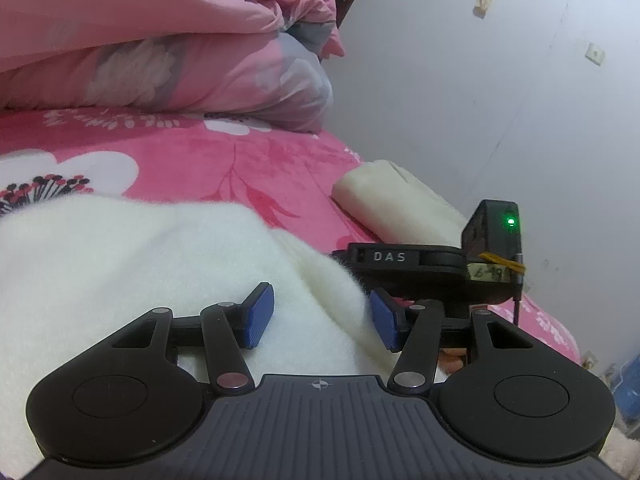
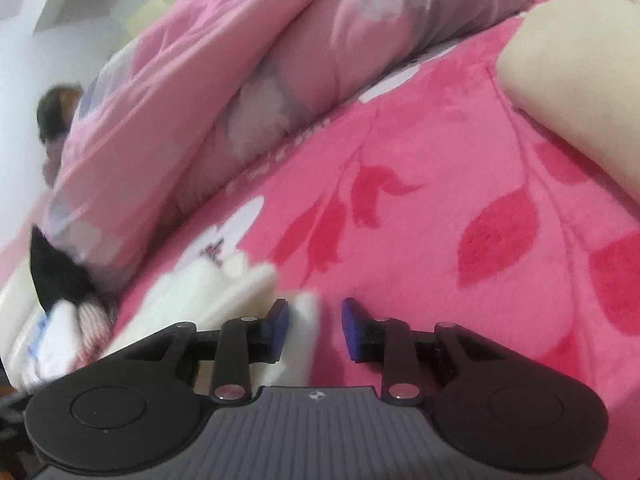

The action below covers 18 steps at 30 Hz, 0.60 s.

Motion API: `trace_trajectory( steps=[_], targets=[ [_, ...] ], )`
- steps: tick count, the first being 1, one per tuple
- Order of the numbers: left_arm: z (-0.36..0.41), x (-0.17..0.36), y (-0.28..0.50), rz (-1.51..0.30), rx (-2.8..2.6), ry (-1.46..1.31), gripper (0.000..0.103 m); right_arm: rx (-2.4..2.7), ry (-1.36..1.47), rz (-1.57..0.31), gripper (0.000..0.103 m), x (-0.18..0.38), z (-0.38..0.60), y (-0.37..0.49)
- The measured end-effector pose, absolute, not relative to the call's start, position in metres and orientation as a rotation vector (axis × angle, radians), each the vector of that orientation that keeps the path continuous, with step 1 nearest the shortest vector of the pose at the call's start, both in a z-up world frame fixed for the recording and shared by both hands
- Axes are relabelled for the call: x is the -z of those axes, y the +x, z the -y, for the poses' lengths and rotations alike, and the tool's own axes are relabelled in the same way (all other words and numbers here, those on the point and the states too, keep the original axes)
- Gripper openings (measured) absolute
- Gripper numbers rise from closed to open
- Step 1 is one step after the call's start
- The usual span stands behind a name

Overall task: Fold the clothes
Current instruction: 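Lift the gripped sweater edge with the right gripper and fold it over, then open the right gripper to release the sweater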

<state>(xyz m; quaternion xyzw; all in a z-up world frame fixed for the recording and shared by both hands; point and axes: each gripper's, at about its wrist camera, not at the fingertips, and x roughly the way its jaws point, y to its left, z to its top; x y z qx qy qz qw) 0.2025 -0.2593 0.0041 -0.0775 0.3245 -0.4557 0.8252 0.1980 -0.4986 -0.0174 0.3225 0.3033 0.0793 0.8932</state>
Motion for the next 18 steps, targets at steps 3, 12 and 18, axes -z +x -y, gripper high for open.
trace_trajectory(
  steps=[3, 12, 18],
  targets=[
    [0.261, -0.004, 0.202, -0.687, 0.966, -0.155, 0.055, -0.092, 0.666, -0.597, 0.029, 0.016, 0.504, 0.188],
    [0.231, -0.035, 0.202, -0.687, 0.9, -0.279, 0.063, -0.133, 0.703, -0.451, 0.032, -0.021, 0.499, 0.127],
    [0.169, -0.087, 0.187, -0.637, 0.819, -0.238, 0.063, -0.142, 0.608, -0.621, 0.031, -0.012, 0.467, 0.127]
  ],
)
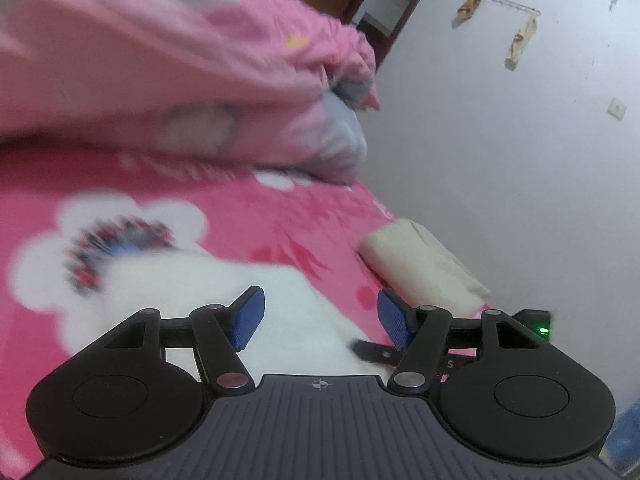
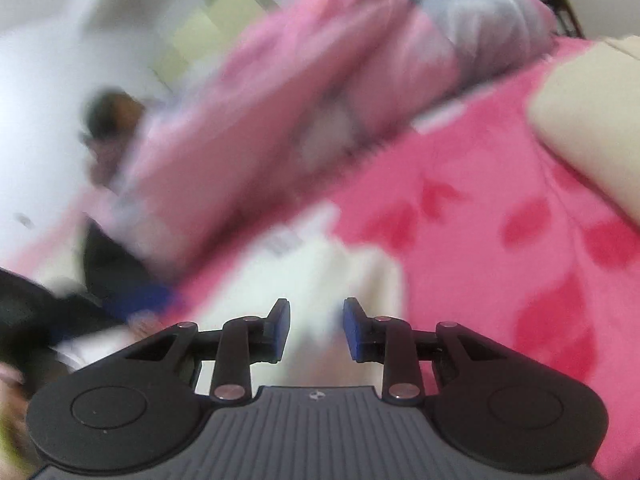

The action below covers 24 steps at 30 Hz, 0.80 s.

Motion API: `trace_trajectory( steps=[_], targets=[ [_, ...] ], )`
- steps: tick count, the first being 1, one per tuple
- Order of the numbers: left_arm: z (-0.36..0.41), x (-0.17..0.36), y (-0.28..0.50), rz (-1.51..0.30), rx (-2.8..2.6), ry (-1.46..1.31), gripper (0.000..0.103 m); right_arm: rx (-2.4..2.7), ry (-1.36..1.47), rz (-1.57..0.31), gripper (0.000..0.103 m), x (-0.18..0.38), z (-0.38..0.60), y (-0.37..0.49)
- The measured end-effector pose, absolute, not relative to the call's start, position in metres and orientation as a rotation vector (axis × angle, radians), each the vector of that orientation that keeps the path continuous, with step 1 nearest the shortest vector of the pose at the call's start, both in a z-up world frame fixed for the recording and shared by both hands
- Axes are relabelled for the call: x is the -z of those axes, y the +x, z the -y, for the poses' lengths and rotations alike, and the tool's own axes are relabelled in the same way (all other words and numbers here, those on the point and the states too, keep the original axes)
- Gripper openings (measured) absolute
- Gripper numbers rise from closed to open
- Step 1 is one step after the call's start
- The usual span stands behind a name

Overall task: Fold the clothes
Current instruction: 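Open the right gripper to release the sweater, then press the right gripper along the folded white sweater to smooth it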

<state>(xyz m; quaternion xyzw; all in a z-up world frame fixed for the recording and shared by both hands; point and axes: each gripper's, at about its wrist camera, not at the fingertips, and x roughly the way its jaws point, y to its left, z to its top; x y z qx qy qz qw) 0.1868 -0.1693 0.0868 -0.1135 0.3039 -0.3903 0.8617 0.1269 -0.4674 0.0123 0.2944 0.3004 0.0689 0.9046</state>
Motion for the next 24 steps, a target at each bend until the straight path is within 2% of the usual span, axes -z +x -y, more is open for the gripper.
trace_trajectory(
  steps=[2, 6, 11, 16, 19, 21, 24],
  targets=[
    [0.148, -0.11, 0.182, -0.602, 0.788, -0.202, 0.063, -0.102, 0.679, -0.626, 0.03, -0.012, 0.478, 0.121],
    [0.111, -0.153, 0.171, -0.517, 0.703, -0.086, 0.063, -0.054, 0.588, -0.509, 0.027, -0.069, 0.472, 0.092],
    [0.099, -0.134, 0.16, -0.56, 0.684, -0.032, 0.065, -0.09, 0.433, -0.429, 0.027, -0.131, 0.435, 0.067],
    [0.127, -0.063, 0.138, -0.584, 0.684, 0.113, 0.063, -0.127, 0.34, -0.486, 0.022, -0.119, 0.376, 0.058],
    [0.148, -0.023, 0.126, -0.584, 0.689, 0.189, 0.062, -0.061, 0.13, -0.584, 0.022, -0.086, 0.332, 0.062],
    [0.149, -0.011, 0.12, -0.549, 0.679, 0.139, 0.061, -0.007, 0.03, -0.62, 0.021, -0.056, 0.321, 0.065],
    [0.143, -0.014, 0.123, -0.551, 0.675, 0.111, 0.061, 0.014, 0.092, -0.64, 0.021, -0.067, 0.327, 0.067]
  ],
)
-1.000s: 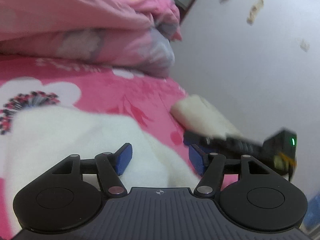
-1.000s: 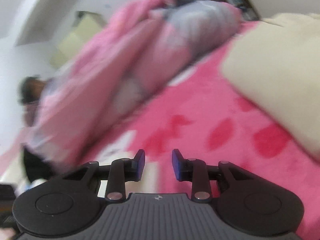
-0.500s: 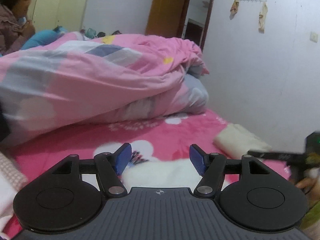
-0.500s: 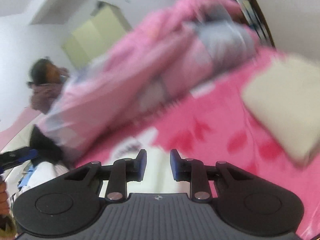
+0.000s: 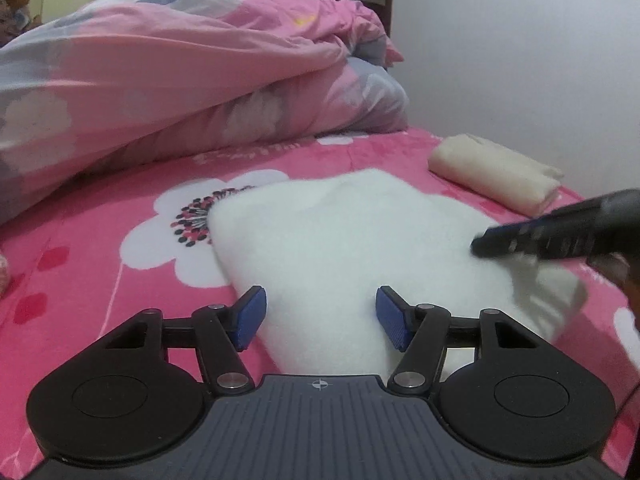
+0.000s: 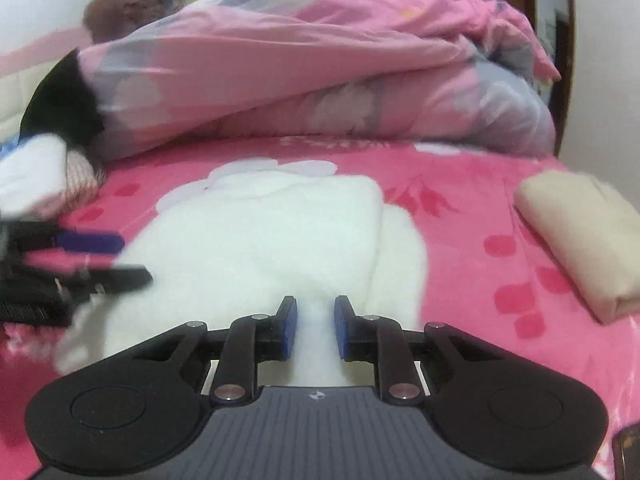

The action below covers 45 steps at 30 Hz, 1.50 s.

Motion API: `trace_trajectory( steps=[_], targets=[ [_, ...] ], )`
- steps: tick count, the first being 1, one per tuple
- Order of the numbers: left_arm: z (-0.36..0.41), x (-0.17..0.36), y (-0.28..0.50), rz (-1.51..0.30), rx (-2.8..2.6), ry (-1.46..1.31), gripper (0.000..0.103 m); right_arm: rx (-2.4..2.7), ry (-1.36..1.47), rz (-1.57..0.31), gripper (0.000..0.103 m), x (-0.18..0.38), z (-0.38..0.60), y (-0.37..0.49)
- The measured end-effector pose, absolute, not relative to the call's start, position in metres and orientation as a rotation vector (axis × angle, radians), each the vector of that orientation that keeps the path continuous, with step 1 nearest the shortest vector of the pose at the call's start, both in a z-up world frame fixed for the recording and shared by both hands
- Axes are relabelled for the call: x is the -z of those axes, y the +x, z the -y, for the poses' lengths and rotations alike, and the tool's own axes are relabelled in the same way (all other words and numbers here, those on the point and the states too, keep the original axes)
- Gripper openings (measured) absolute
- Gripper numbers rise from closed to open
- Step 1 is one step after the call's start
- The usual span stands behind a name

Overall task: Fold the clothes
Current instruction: 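Press the right gripper along the folded white sweater to smooth it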

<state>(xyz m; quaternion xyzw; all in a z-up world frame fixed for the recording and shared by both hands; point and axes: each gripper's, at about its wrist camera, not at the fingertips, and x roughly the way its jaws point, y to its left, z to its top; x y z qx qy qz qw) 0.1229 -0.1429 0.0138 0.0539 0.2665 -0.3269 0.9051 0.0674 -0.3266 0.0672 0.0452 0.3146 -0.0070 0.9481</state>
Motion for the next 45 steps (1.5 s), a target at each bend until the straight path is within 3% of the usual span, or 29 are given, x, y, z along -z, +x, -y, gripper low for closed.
trace_trajectory(
  steps=[4, 9, 12, 18, 19, 21, 24, 35, 39, 45],
  targets=[
    [0.13, -0.014, 0.13, -0.582, 0.698, 0.036, 0.061, 0.012, 0.23, -0.617, 0.029, -0.087, 0.348, 0.077],
    [0.122, -0.012, 0.122, -0.552, 0.726, 0.033, 0.062, 0.009, 0.413, -0.599, 0.032, -0.087, 0.382, 0.095],
    [0.122, -0.009, 0.123, -0.557, 0.74, 0.019, 0.063, -0.016, 0.499, -0.643, 0.044, -0.071, 0.391, 0.108],
    [0.122, -0.004, 0.128, -0.588, 0.766, -0.05, 0.063, -0.056, 0.619, -0.715, 0.043, -0.045, 0.402, 0.127],
    [0.122, -0.004, 0.128, -0.588, 0.769, -0.053, 0.063, -0.065, 0.621, -0.716, 0.041, -0.046, 0.402, 0.128],
    [0.124, -0.004, 0.127, -0.581, 0.772, -0.051, 0.063, -0.078, 0.579, -0.693, 0.023, -0.054, 0.395, 0.124],
    [0.128, -0.005, 0.124, -0.563, 0.774, -0.035, 0.064, -0.052, 0.489, -0.646, 0.019, -0.063, 0.385, 0.116],
    [0.133, -0.011, 0.118, -0.533, 0.786, 0.006, 0.064, 0.054, 0.315, -0.525, 0.016, -0.086, 0.363, 0.094],
    [0.141, -0.008, 0.117, -0.53, 0.77, 0.032, 0.065, 0.103, 0.192, -0.642, 0.017, -0.059, 0.357, 0.11],
    [0.134, -0.008, 0.12, -0.55, 0.78, 0.012, 0.065, 0.117, 0.418, -0.485, 0.022, -0.081, 0.388, 0.063]
  ],
)
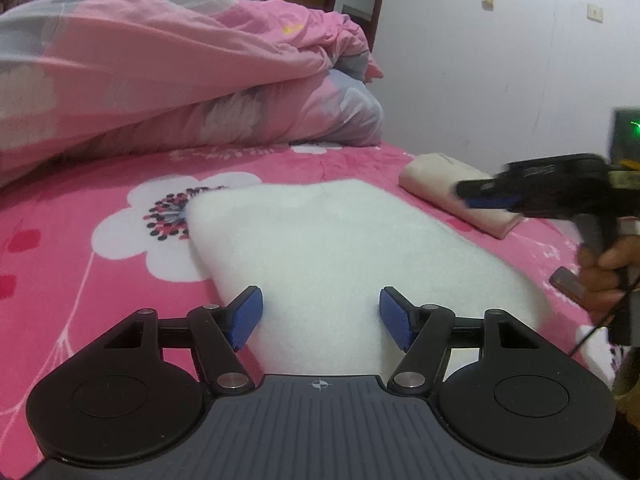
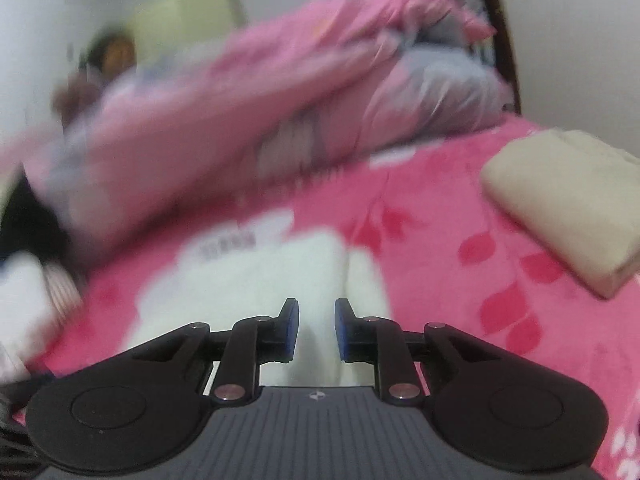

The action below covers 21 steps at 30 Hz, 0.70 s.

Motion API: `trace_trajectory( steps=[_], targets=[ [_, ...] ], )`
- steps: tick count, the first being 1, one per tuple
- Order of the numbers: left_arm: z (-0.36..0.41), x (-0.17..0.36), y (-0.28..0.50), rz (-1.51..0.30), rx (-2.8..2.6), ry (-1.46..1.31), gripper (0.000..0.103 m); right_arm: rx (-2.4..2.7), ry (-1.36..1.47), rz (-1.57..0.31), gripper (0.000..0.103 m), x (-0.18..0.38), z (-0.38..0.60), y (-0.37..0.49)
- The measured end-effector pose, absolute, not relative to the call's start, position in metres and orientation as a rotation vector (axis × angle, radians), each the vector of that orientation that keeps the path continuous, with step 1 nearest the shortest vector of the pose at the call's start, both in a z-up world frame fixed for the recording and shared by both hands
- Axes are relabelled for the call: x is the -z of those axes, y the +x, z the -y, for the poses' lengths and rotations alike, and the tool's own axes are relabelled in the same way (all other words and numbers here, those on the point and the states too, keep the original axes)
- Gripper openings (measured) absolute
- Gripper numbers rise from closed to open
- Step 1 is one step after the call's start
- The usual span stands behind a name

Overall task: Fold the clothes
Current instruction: 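Press the right gripper along the folded white sweater to smooth it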

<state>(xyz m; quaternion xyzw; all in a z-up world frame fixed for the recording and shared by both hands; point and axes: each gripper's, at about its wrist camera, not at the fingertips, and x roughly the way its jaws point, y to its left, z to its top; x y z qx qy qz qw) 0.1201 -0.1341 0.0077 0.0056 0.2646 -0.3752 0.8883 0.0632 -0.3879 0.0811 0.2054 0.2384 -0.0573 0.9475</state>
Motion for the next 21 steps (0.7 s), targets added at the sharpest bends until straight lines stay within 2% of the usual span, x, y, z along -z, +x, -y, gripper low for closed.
trace_trajectory(
  steps=[5, 10, 14, 17, 21],
  targets=[
    [0.141, -0.008, 0.118, -0.541, 0.761, 0.032, 0.066, 0.141, 0.614, -0.391, 0.022, -0.085, 0.427, 0.025],
    [0.146, -0.008, 0.117, -0.537, 0.748, 0.056, 0.066, -0.006, 0.391, -0.353, 0.021, -0.084, 0.384, 0.008],
    [0.149, -0.011, 0.115, -0.534, 0.737, 0.076, 0.067, 0.069, 0.097, -0.527, 0.021, -0.055, 0.344, 0.026],
    [0.146, -0.013, 0.111, -0.534, 0.733, 0.069, 0.067, 0.124, 0.146, -0.498, 0.019, -0.077, 0.346, 0.026],
    [0.14, -0.015, 0.102, -0.541, 0.727, 0.044, 0.067, 0.085, 0.066, -0.377, 0.019, -0.113, 0.322, 0.024]
  ],
)
